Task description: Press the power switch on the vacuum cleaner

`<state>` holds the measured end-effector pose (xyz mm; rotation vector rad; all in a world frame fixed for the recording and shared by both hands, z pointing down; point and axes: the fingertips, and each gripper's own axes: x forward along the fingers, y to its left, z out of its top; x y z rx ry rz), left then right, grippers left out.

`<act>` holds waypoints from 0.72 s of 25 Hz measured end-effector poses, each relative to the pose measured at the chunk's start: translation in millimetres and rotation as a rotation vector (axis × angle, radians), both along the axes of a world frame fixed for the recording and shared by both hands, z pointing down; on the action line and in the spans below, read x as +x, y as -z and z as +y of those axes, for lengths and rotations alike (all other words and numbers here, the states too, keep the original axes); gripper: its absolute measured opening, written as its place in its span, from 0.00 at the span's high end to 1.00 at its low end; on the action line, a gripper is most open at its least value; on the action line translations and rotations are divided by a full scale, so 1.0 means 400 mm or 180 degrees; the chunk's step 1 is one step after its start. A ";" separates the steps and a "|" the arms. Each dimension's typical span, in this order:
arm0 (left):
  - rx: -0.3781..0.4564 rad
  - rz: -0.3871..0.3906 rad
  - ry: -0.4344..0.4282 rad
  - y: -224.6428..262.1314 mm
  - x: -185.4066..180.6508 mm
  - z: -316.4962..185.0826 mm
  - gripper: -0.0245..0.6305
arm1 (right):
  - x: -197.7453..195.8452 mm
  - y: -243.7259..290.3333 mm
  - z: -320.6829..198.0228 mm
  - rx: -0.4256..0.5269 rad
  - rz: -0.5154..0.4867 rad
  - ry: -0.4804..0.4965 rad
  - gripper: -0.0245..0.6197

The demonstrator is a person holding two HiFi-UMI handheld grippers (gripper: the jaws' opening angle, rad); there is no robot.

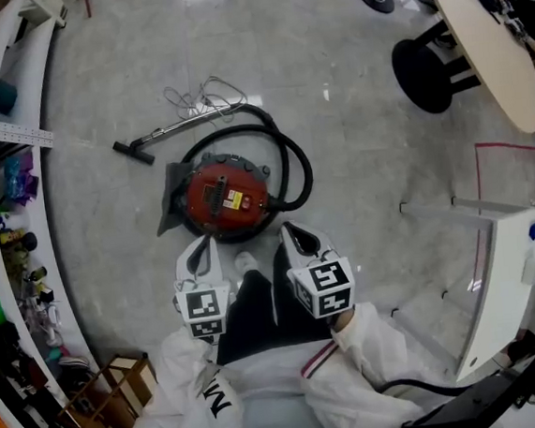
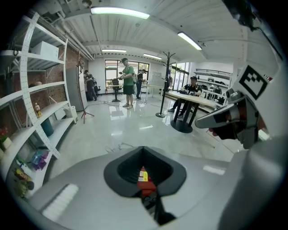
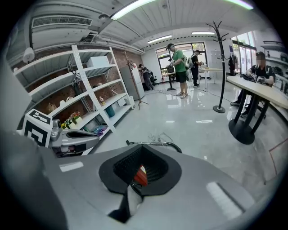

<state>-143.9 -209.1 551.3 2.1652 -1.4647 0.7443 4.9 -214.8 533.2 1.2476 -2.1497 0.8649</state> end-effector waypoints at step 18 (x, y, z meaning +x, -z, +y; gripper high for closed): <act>-0.0455 -0.0058 0.0005 -0.325 0.103 -0.025 0.96 | 0.066 -0.257 -0.035 -0.0304 0.0025 0.0042 0.96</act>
